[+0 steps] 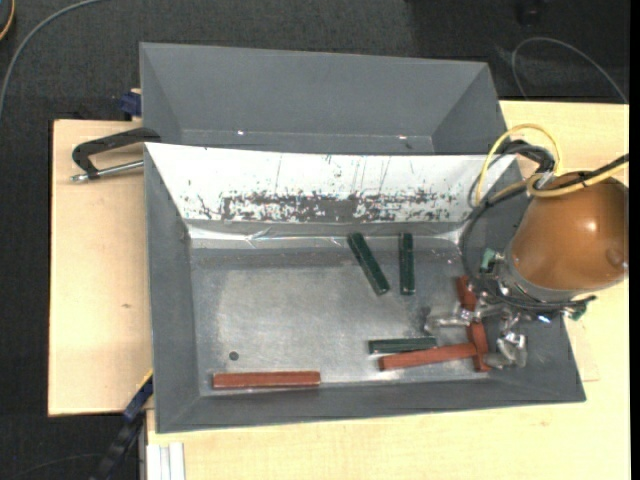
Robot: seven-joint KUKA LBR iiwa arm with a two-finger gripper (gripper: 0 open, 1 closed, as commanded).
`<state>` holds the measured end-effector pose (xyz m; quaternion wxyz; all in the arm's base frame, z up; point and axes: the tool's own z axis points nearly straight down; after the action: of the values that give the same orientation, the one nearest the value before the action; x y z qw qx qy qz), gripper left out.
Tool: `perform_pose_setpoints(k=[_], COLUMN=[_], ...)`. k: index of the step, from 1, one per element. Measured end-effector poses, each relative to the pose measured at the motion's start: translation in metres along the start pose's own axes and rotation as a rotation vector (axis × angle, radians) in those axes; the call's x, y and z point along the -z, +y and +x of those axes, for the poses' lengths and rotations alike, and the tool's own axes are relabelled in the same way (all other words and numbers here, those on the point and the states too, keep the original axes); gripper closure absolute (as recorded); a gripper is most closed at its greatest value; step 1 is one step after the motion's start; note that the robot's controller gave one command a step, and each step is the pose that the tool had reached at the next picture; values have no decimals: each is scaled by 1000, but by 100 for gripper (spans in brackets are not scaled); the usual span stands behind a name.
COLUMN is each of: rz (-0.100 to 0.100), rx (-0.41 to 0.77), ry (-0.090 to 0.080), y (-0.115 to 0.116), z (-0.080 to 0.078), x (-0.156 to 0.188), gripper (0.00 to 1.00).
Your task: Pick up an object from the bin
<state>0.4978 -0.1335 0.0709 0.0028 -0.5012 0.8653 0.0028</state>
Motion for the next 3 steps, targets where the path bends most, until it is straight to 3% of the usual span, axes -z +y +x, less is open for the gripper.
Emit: perform_pose_setpoints(k=[1, 2, 3], rz=[2, 9, 0], rx=[83, 402, 591], ry=[5, 4, -7], y=[9, -14, -17], z=[-6, -7, 0], x=[0, 87, -1], gripper=[0, 0, 0])
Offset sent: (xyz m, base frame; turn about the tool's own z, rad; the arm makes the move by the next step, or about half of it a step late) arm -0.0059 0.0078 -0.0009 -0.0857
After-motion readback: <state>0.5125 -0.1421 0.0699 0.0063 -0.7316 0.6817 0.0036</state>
